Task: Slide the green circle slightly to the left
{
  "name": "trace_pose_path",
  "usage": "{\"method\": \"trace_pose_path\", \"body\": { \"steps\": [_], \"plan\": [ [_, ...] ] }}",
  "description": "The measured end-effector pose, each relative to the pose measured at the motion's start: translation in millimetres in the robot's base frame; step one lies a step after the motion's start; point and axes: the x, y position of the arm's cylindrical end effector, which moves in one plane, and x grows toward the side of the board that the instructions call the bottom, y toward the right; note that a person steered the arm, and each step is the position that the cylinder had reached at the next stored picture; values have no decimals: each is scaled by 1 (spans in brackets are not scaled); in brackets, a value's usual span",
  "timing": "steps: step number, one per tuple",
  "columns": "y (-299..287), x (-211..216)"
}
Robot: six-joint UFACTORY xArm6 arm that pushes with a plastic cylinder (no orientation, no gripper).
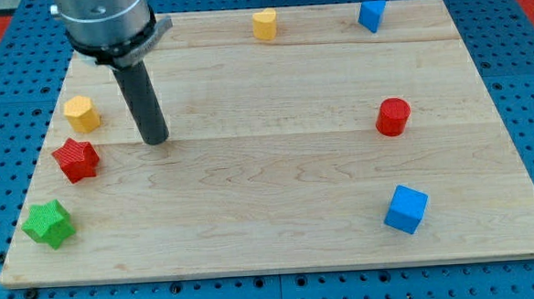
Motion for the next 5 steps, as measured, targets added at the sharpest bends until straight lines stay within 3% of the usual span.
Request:
{"method": "trace_pose_path", "body": {
  "steps": [1,2,3,4,5],
  "plan": [
    [9,-54],
    [30,-154],
    [42,-205],
    [-16,-204],
    [-9,-205]
  ]
}}
